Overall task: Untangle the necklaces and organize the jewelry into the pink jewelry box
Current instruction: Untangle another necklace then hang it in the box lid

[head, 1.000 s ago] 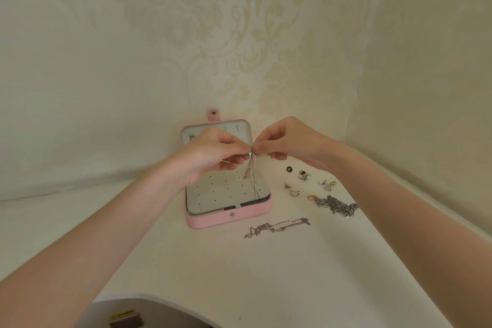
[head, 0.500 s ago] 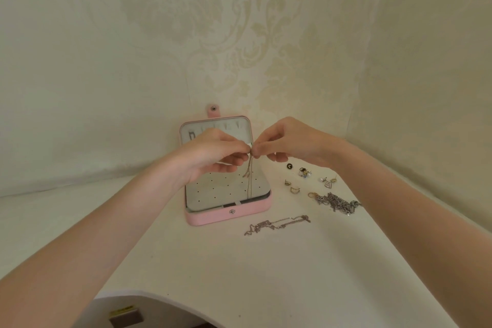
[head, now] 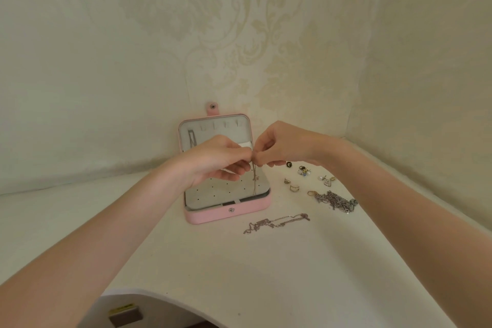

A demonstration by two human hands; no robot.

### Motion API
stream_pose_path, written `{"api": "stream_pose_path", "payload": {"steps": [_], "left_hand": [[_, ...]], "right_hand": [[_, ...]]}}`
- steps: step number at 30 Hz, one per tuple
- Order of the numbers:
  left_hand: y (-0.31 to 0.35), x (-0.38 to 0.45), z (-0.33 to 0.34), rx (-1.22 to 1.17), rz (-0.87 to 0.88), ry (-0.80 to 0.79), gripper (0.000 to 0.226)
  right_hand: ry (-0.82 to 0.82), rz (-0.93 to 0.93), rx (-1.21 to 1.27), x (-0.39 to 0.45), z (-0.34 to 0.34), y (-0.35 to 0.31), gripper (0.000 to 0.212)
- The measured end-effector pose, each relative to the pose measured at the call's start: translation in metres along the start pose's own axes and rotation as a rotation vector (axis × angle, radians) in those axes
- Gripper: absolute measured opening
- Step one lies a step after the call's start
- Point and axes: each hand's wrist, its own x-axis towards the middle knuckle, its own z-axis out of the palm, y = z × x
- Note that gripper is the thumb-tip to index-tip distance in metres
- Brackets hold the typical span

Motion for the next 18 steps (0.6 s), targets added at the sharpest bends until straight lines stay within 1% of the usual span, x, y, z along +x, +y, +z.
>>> {"api": "stream_pose_path", "payload": {"steps": [4,7,9,12,15,18], "left_hand": [[-0.002,0.003,0.004,-0.007,0.016,0.038,0.009],[-0.003,0.004,0.004,-0.019,0.015,0.019,0.012],[-0.004,0.002,0.004,-0.022,0.033,-0.002,0.014],[-0.003,0.0,0.004,-0.029,0.092,0.028,0.018],[-0.003,-0.001,0.004,-0.137,0.128,0.051,0.023],[-0.003,-0.002,0.006,-0.236,0.135,0.003,0.025]], "right_hand": [[-0.017,-0.012,-0.211,0.004,0.0,-0.006,0.02],[-0.059,-0.039,-0.244,0.004,-0.006,-0.009,0.022],[-0.087,-0.032,-0.195,0.002,-0.01,-0.009,0.022],[-0.136,-0.023,-0.042,-0.001,-0.013,-0.005,0.019],[-0.176,-0.018,0.09,-0.004,-0.014,-0.001,0.019],[-0.188,-0.026,0.169,-0.004,-0.015,0.002,0.016]]}}
